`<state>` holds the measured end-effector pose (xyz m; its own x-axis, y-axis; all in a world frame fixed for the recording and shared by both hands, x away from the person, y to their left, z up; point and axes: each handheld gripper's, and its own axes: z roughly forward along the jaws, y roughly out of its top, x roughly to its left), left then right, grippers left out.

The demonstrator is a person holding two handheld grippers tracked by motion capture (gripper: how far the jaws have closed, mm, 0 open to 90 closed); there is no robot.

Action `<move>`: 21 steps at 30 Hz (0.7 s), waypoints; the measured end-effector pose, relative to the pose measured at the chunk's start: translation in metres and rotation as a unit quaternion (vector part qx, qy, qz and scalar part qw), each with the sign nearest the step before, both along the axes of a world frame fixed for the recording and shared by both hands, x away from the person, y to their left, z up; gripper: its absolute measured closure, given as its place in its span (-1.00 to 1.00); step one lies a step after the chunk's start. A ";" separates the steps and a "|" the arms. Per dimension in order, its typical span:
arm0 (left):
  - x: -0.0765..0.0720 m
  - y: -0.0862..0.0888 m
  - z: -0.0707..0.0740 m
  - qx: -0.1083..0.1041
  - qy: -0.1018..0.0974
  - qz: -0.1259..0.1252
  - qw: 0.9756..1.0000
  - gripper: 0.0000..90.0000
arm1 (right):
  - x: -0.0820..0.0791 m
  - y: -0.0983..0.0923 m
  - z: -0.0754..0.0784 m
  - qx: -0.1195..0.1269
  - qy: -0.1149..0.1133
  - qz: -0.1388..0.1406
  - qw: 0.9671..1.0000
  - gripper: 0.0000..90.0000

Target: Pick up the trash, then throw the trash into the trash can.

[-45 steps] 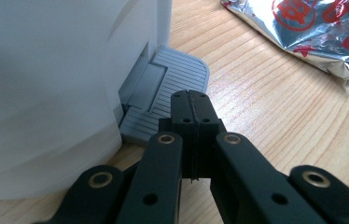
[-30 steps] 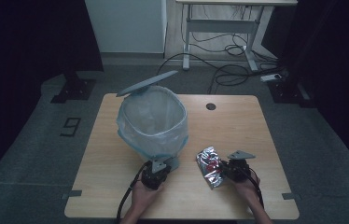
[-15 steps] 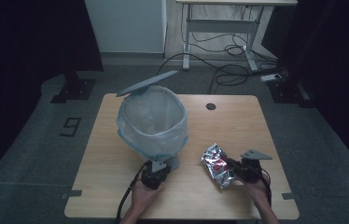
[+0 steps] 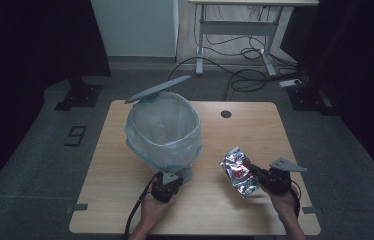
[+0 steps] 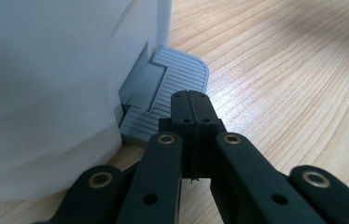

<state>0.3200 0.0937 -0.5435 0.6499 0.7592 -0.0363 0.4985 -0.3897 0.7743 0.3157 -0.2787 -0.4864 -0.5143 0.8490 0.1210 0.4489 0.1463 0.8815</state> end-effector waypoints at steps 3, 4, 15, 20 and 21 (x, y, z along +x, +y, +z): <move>0.000 0.000 0.000 0.000 0.000 0.000 1.000 1.00 | -0.002 -0.002 0.004 0.004 -0.006 -0.002 1.000 0.99; 0.000 0.000 0.000 0.000 0.000 -0.001 1.000 1.00 | -0.002 -0.002 0.004 0.004 -0.006 -0.002 1.000 0.99; 0.000 0.000 0.000 0.002 0.000 -0.001 1.000 1.00 | -0.008 -0.004 0.025 0.017 -0.036 -0.001 0.999 0.99; 0.001 0.000 0.001 0.004 0.002 -0.003 1.000 1.00 | -0.010 -0.001 0.032 0.020 -0.044 0.004 0.999 0.99; 0.001 0.000 0.001 0.004 0.002 -0.003 1.000 1.00 | -0.011 0.000 0.034 0.019 -0.046 0.005 0.999 0.99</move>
<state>0.3208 0.0939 -0.5428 0.6543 0.7555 -0.0329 0.4986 -0.3982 0.7700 0.3051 -0.2788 -0.4529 -0.5326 0.8396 0.1062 0.3653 0.1149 0.9238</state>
